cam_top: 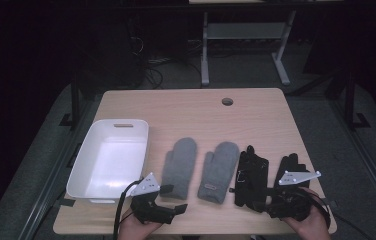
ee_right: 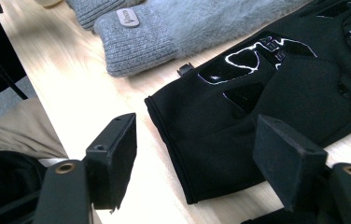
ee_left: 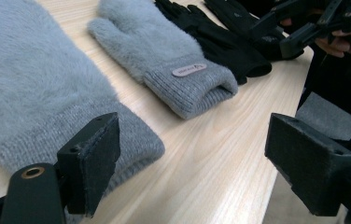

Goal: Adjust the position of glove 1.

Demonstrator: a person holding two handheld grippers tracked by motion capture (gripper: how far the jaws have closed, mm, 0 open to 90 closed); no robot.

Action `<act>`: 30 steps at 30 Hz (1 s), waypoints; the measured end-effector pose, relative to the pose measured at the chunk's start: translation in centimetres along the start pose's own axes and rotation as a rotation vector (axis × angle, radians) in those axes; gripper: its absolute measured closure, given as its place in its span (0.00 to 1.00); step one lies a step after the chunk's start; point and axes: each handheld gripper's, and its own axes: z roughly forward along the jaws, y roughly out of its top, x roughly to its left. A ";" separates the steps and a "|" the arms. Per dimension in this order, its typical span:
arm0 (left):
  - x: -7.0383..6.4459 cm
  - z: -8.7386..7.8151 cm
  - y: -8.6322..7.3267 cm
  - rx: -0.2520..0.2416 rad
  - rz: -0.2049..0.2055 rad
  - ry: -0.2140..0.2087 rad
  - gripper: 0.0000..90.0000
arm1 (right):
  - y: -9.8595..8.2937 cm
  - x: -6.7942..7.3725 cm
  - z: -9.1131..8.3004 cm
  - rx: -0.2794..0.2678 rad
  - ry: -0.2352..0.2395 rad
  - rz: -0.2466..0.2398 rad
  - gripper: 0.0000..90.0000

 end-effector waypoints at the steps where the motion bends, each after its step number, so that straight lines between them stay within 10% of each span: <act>1: 0.0 0.0 0.0 0.000 0.000 0.000 0.20 | 0.0 0.0 0.0 0.000 0.000 0.000 0.33; 30: 0.9 -0.4 0.8 -0.006 0.004 0.035 0.20 | 8.0 0.5 1.7 0.093 0.023 -0.058 0.29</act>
